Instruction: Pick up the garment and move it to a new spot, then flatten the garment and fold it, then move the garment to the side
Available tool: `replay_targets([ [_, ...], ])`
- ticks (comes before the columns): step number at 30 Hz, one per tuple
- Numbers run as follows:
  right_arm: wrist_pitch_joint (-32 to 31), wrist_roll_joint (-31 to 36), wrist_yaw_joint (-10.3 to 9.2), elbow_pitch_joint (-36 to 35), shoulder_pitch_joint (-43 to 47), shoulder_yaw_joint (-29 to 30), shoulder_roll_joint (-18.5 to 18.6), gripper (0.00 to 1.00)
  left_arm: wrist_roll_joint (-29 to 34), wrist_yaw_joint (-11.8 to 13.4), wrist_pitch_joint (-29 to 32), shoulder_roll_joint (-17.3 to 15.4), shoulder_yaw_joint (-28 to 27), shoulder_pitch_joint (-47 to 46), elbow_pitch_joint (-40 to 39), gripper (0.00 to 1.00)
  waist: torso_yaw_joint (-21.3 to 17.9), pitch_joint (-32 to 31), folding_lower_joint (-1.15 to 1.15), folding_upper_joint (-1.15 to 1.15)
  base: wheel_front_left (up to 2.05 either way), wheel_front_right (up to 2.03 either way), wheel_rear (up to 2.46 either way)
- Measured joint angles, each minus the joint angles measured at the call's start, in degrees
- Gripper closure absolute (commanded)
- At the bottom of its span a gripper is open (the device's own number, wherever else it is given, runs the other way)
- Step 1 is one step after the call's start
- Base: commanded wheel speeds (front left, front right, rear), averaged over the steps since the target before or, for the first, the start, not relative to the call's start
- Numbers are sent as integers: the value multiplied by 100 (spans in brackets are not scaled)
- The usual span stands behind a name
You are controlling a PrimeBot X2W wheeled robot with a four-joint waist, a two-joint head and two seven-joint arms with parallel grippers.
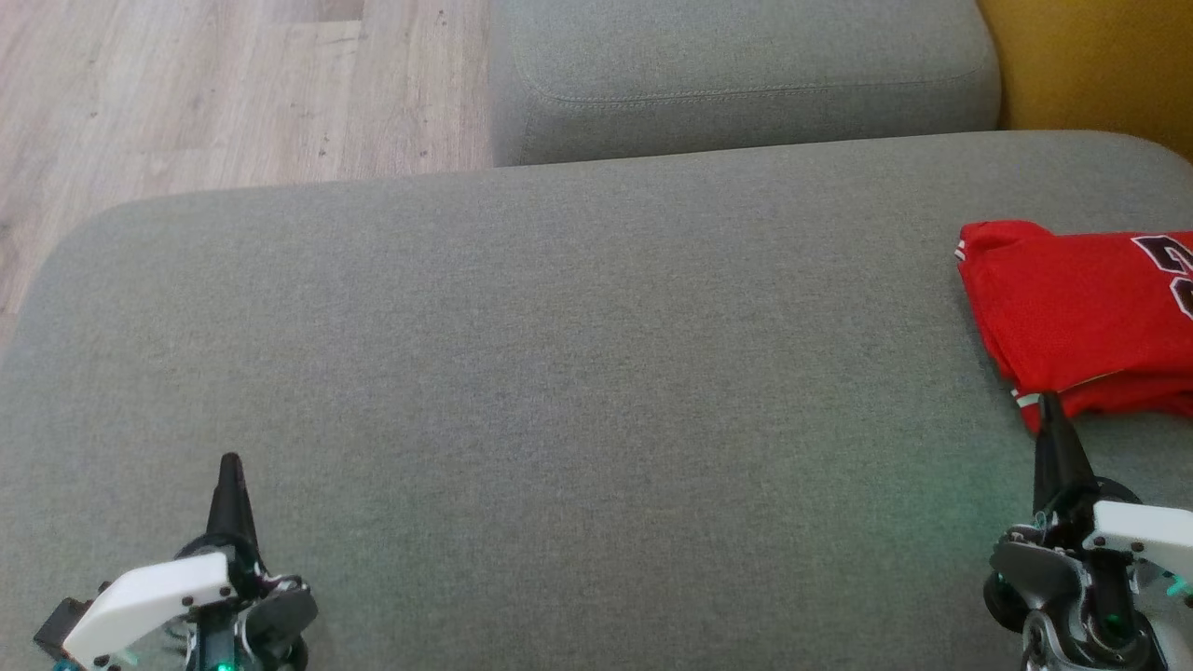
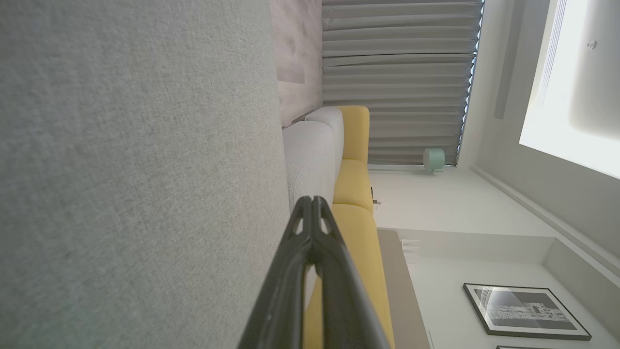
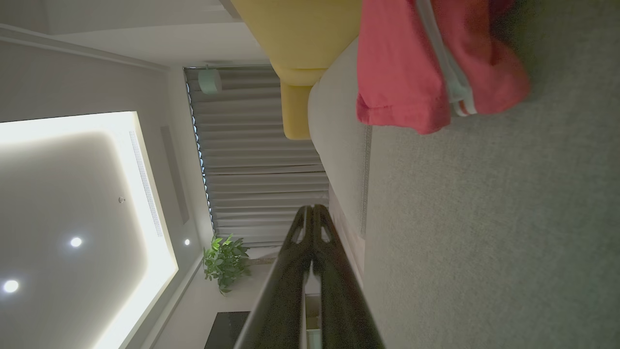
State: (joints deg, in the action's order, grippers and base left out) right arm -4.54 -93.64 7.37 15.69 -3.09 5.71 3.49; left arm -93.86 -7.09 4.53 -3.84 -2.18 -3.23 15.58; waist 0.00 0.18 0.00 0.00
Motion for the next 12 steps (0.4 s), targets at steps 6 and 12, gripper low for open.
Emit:
replay_targets([
  [6,-1,0,0,2,0,16,0,100,1,0,1,8,-16,0,0,100,0,0,0,0,0,0,0],
  [12,-10,0,0,4,0,27,-1,100,2,0,1,16,-36,0,0,100,0,0,0,0,0,0,0],
])
